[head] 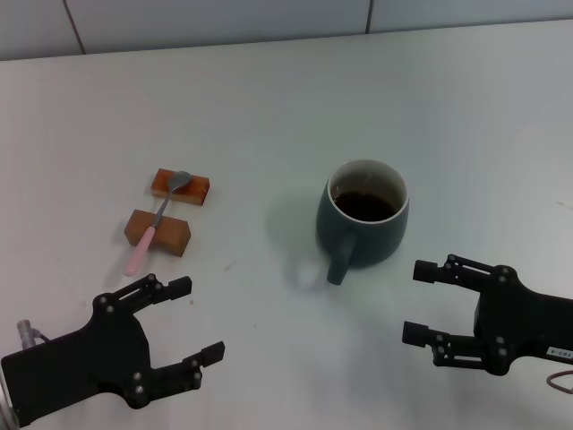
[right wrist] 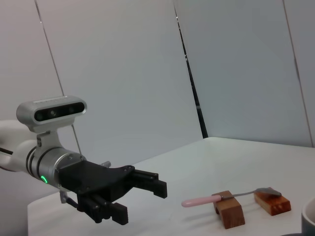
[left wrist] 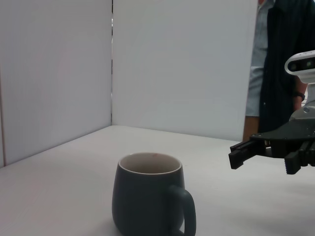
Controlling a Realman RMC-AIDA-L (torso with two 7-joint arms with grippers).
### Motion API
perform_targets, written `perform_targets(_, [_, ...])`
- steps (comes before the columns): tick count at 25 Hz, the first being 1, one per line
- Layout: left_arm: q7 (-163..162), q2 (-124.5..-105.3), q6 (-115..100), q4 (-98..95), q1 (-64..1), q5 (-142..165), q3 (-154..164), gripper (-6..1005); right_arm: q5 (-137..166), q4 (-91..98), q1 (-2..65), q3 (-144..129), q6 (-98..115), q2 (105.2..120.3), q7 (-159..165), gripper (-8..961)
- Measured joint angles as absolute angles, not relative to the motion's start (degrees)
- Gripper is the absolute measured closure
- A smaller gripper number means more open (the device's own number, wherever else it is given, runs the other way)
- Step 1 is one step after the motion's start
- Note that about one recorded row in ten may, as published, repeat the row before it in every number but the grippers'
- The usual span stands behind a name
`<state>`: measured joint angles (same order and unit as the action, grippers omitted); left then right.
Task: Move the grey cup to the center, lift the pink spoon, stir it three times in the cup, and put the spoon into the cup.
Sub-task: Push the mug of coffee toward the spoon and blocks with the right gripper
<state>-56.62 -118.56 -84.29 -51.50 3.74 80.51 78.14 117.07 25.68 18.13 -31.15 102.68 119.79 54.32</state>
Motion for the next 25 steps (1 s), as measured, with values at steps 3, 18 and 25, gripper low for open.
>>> perform_targets(3, [-56.6,-118.56,-84.3,-51.4,3.7,80.5,78.2,172,117.1,25.7,18.1,-31.0,102.7,119.8,54.3,127])
perform_targets(18, [-56.6,-118.65,-84.4,-51.2,3.5,80.5,78.2,184,100.9,16.5,15.0,-27.2,97.6,119.78,37.2,126])
perform_targets(25, [-56.4,-118.65,-84.5,-51.1,3.3,80.5,78.7,190,83.3,-3.0,14.7,-19.7,88.4,119.48,6.3,346])
